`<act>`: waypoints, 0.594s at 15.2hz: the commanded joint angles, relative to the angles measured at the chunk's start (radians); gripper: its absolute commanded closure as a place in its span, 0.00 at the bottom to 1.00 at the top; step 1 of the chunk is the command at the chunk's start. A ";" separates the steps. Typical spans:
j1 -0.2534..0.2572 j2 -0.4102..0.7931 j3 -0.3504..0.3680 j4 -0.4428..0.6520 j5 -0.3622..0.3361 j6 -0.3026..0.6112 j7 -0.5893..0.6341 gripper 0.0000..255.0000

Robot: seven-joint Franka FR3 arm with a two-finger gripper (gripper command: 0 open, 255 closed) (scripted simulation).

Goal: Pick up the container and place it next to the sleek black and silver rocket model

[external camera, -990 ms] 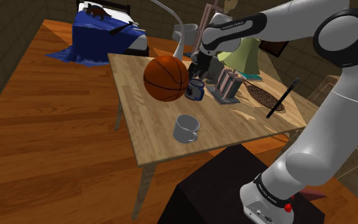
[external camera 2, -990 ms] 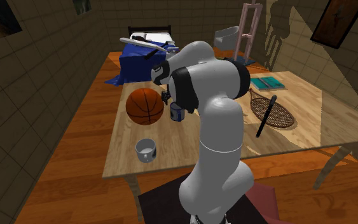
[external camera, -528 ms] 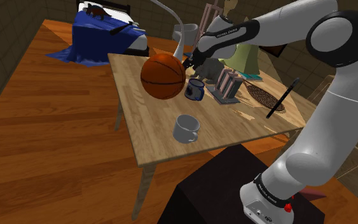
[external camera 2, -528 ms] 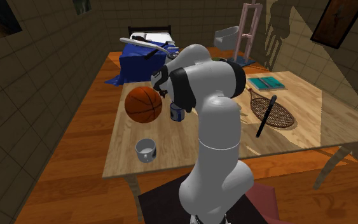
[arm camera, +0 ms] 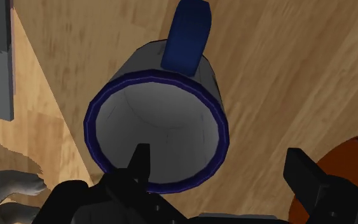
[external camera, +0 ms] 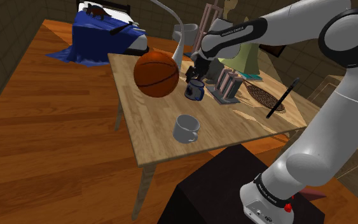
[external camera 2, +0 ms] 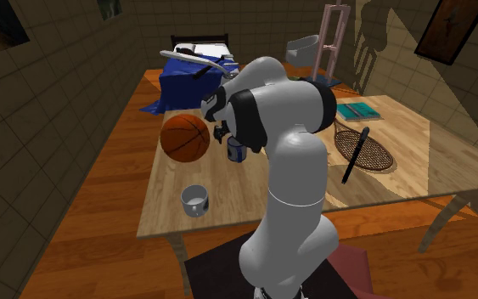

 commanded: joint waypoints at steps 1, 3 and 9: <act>0.001 -0.005 0.001 -0.015 0.002 -0.023 0.004 0.00; 0.001 0.013 0.002 -0.020 0.007 0.000 0.001 0.00; -0.001 0.055 0.005 -0.030 0.017 0.052 -0.006 0.00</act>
